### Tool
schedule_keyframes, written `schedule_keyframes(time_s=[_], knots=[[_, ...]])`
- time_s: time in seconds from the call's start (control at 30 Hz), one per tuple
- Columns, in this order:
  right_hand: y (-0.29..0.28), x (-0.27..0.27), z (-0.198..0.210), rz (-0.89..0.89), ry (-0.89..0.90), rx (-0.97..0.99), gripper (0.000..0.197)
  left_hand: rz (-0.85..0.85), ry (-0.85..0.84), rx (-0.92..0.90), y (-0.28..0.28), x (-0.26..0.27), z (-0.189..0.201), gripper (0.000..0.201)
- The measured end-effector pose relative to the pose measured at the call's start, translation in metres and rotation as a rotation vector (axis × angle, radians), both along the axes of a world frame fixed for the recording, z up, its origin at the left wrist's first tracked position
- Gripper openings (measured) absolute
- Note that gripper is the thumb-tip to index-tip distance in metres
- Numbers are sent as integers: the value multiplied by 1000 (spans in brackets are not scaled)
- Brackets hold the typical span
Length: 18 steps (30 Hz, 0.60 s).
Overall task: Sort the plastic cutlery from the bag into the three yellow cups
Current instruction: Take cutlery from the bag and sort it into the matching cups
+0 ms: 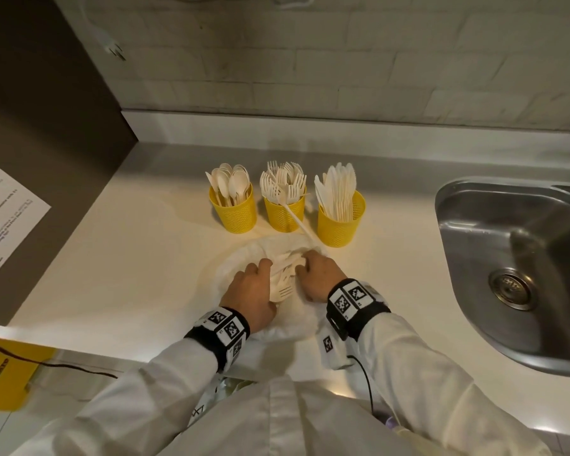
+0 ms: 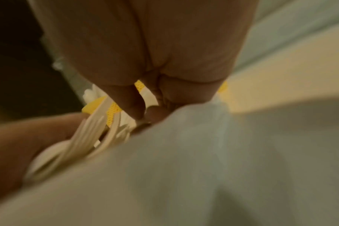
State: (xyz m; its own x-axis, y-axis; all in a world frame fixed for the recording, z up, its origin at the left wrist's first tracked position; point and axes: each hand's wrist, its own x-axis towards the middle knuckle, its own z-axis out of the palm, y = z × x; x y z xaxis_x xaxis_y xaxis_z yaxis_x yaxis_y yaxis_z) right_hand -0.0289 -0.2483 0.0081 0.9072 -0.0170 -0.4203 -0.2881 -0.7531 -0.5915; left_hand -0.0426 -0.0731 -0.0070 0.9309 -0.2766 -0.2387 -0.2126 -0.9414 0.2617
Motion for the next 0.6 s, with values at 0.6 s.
schedule_keyframes(time_s=[0.6], knots=[[-13, 10, -2, -277, 158, 541, 25, 120, 209, -374, 19, 16, 14, 76]])
